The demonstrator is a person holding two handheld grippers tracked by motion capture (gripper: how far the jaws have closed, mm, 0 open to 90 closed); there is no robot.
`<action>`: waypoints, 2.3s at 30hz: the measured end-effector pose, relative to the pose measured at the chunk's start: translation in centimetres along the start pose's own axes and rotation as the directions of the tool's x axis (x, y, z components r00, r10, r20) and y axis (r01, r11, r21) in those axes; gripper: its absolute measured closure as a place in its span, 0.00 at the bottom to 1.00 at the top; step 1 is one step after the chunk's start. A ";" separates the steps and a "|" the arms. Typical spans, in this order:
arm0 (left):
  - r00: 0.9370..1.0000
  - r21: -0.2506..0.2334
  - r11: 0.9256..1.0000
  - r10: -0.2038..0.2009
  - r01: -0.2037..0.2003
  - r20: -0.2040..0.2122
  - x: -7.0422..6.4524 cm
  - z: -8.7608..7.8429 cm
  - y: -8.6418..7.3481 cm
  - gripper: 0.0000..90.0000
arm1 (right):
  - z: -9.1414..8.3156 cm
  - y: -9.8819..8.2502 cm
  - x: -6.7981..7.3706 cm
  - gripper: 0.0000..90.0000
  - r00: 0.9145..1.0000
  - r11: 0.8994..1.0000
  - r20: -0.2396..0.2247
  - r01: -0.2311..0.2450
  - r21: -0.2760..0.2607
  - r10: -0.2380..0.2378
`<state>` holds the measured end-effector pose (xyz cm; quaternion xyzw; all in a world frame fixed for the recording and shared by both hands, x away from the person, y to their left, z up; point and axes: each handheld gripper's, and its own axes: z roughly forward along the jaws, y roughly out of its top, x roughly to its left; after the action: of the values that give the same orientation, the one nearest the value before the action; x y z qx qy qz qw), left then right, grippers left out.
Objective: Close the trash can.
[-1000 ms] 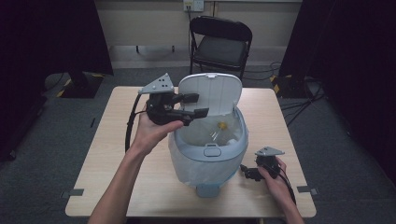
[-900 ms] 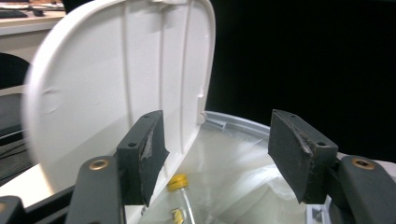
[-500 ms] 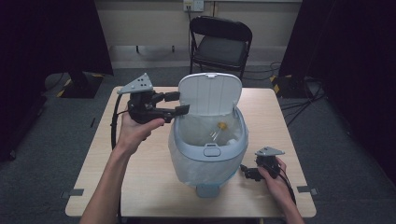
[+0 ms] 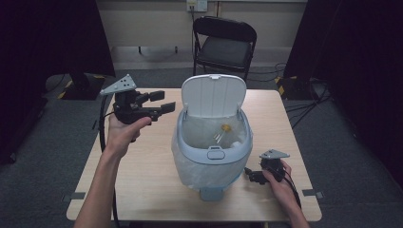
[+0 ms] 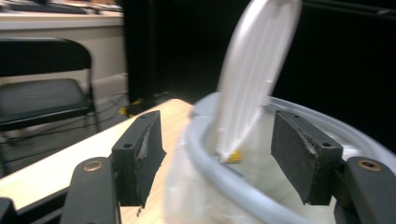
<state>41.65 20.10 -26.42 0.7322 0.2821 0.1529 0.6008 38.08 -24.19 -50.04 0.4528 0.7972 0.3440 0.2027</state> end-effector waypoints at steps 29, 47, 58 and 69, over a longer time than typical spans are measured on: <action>0.993 -0.044 0.995 -0.097 0.094 -0.071 3.2 2.7 4.5 0.29 | 0.0 0.0 0.1 0.13 1.000 1.000 0.001 -0.005 0.001 0.005; 0.998 -0.017 0.998 -0.055 0.055 -0.032 1.7 5.0 5.1 0.29 | 0.0 0.0 0.1 0.13 1.000 1.000 0.002 -0.005 0.001 0.005; 0.999 -0.003 0.999 -0.048 0.048 0.013 0.8 5.2 4.6 0.30 | 0.0 0.0 0.1 0.13 1.000 1.000 0.002 -0.005 0.001 0.005; 0.999 0.021 1.000 -0.011 0.010 0.044 -0.3 5.0 4.1 0.29 | 0.0 0.0 0.1 0.13 1.000 1.000 0.002 -0.004 0.001 0.004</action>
<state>45.14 15.44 -23.63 0.7400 0.2740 0.1308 0.6002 38.02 -24.16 -50.04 0.4549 0.7962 0.3436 0.2024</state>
